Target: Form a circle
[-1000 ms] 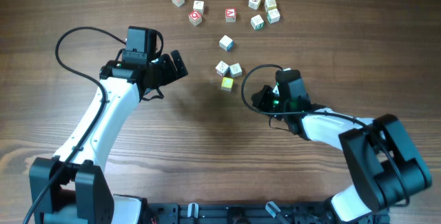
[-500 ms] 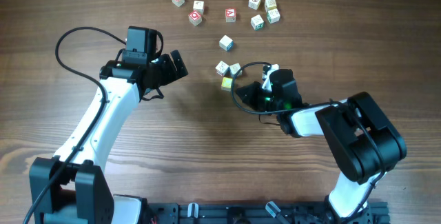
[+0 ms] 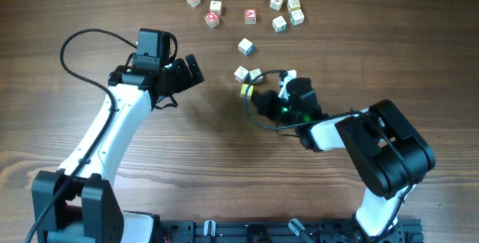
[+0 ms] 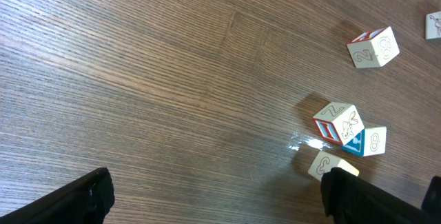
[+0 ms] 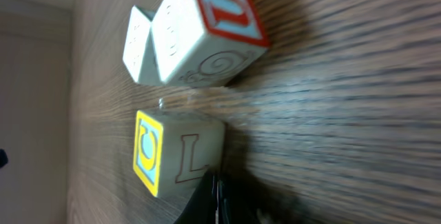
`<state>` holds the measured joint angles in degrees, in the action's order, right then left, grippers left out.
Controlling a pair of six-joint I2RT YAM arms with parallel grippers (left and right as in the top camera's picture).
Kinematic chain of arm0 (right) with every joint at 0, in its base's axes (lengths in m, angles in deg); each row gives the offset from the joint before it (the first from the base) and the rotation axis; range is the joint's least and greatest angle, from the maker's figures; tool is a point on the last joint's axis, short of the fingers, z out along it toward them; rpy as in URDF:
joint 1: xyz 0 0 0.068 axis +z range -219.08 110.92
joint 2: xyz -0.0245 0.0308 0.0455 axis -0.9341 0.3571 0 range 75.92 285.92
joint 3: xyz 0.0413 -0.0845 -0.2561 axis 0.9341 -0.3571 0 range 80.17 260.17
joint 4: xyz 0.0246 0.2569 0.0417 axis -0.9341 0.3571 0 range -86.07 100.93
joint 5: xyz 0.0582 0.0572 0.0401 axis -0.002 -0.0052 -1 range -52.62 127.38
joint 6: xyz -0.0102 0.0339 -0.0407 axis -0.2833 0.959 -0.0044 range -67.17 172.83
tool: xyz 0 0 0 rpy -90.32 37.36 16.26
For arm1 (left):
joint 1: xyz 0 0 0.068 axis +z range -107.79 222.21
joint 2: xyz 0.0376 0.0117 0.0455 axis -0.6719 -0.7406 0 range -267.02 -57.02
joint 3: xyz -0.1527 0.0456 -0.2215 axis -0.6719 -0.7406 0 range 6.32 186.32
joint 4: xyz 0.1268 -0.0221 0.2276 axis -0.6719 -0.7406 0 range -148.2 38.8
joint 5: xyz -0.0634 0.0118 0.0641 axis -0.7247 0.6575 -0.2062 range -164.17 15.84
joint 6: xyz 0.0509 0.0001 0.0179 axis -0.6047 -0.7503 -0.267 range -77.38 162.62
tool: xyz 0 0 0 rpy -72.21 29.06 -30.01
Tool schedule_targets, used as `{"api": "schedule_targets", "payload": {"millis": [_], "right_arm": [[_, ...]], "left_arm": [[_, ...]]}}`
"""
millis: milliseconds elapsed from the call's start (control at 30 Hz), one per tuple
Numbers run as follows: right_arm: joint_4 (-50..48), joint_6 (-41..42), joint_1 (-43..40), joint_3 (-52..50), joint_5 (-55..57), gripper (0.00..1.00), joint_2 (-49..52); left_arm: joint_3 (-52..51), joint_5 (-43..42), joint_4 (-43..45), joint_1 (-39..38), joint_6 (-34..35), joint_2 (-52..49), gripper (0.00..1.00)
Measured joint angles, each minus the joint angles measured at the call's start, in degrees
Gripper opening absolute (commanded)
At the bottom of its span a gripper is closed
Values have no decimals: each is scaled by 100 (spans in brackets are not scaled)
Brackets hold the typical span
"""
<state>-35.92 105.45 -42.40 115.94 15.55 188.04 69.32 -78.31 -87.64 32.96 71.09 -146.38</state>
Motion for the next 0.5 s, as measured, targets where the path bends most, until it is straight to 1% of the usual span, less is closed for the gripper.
{"api": "schedule_targets", "payload": {"millis": [300,500], "right_arm": [[-68,26,131,0,251,5,17],[-83,264,186,2,592,5,15]], "left_arm": [[0,0,-2,0,2,0,100],[0,0,0,0,2,0,100]]}}
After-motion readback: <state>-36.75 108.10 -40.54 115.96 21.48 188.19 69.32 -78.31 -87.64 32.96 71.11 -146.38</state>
